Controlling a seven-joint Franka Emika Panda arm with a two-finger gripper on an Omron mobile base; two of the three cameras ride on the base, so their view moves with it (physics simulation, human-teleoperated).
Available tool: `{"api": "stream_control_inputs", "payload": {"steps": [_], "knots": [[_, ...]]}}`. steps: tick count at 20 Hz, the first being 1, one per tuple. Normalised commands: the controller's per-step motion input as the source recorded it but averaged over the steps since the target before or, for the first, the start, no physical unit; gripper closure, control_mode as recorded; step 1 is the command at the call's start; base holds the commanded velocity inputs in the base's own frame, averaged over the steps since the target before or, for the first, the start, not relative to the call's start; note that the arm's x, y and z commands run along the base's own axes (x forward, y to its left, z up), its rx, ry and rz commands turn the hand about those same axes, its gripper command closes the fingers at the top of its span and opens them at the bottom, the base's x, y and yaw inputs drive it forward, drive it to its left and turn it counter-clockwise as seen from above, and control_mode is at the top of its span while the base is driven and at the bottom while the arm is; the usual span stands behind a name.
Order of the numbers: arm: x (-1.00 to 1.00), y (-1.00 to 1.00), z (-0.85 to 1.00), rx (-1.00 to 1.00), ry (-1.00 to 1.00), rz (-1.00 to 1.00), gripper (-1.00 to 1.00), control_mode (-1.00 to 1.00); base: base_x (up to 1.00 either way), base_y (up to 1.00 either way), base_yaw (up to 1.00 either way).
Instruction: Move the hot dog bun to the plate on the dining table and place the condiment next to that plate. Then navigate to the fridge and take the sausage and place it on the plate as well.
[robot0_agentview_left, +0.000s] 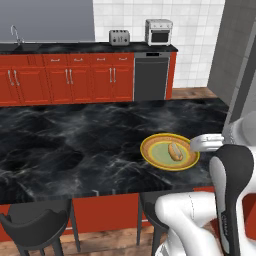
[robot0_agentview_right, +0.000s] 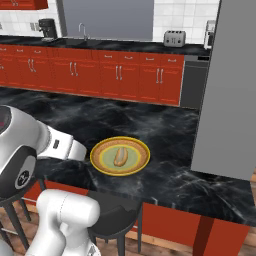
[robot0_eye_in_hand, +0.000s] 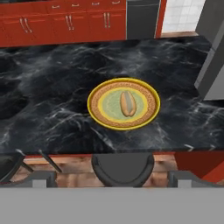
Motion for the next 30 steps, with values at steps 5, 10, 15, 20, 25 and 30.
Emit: {"api": "stream_control_inputs", "payload": {"steps": [5, 10, 15, 20, 25, 30], "knots": [[0.00, 0.00, 0.00, 0.00, -0.03, -0.02, -1.00, -1.00, 0.00, 0.00, 0.00], [-0.01, 0.00, 0.00, 0.00, 0.00, 0.00, -1.00, 1.00, -0.45, 0.45, 0.05], [0.00, 0.00, 0.00, 0.00, 0.00, 0.00, -1.00, 1.00, -0.66, 1.00, 0.12], [0.00, 0.00, 0.00, 0.00, 0.00, 0.00, -1.00, 1.00, -0.40, 1.00, 0.39], [0.00, 0.00, 0.00, 0.00, 0.00, 0.00, -1.00, 1.00, -0.28, 0.89, 0.60], [0.00, 0.00, 0.00, 0.00, 0.00, 0.00, -1.00, 1.00, -0.17, 0.85, 0.61]]}}
